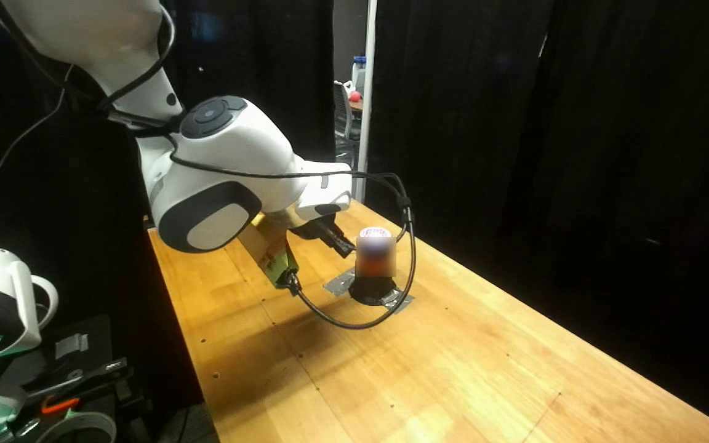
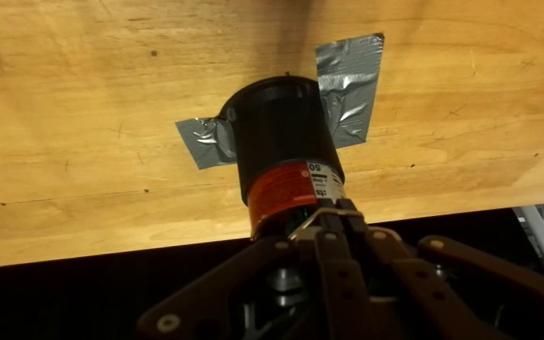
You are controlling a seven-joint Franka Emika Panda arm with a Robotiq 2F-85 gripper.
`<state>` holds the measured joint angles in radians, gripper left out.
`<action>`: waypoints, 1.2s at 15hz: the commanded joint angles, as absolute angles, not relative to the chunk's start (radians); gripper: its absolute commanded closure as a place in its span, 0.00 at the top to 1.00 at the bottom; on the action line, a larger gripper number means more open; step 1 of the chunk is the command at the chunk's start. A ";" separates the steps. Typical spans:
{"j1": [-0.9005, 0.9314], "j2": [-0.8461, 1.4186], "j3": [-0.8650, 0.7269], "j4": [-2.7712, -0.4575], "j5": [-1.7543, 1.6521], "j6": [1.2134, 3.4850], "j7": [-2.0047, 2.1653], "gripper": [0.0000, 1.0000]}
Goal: Put the rubber band on the cup
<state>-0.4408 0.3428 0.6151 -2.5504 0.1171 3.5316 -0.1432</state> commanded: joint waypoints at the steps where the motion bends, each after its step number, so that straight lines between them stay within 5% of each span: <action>1: -0.526 0.346 0.651 -2.620 0.037 3.616 -0.127 0.07; 8: -0.613 0.406 0.675 -2.649 -0.141 3.802 -0.119 0.08; 9: -0.495 0.385 0.527 -2.646 -0.257 3.837 -0.007 0.07; 18: -0.232 0.412 0.212 -2.640 -0.377 4.063 0.079 0.08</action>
<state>-0.2991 0.4105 0.2802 -2.6306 -0.3563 3.9807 0.0539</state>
